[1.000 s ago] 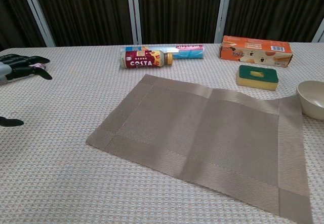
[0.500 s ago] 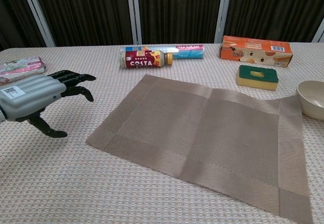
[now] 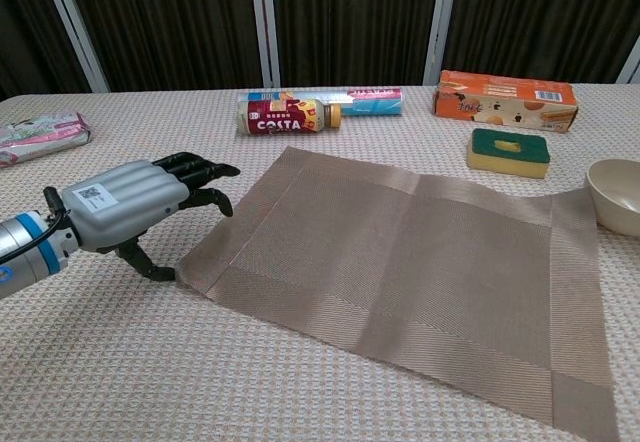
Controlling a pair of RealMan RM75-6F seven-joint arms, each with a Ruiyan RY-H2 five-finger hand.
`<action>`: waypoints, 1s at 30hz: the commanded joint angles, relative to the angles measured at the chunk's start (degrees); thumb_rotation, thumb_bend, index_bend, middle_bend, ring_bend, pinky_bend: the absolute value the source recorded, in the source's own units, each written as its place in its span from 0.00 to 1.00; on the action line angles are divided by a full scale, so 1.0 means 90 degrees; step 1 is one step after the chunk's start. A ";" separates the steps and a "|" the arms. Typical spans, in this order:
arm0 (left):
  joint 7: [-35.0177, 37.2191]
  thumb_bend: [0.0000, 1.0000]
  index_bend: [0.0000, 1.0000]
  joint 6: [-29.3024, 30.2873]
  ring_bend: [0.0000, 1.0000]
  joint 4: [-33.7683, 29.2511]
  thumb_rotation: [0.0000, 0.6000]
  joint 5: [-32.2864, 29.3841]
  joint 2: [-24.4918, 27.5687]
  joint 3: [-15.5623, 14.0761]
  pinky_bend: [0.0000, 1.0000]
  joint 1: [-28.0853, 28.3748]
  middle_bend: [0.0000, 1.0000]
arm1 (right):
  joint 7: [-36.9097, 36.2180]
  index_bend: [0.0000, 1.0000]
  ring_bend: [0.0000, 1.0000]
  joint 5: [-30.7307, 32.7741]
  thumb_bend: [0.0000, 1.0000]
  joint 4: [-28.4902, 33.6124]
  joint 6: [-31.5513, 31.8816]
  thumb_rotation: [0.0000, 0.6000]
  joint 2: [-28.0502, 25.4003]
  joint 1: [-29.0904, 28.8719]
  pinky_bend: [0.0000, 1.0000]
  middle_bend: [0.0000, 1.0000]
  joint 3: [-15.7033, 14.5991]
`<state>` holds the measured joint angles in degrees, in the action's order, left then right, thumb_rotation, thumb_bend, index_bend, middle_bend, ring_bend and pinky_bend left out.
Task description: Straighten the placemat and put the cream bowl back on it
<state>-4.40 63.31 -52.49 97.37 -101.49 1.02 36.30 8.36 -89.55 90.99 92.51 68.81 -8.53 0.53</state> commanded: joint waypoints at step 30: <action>-0.0028 0.55 0.72 0.0389 0.00 -0.0673 1.00 0.0006 0.0049 -0.0281 0.00 0.0052 0.00 | -0.0283 0.00 0.00 -0.0495 0.00 -0.0001 0.0302 1.00 -0.0096 0.0242 0.00 0.00 0.0166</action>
<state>-4.99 65.55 -56.96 96.62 -102.18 -0.74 37.26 5.82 -94.01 90.98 95.26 67.96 -6.37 2.01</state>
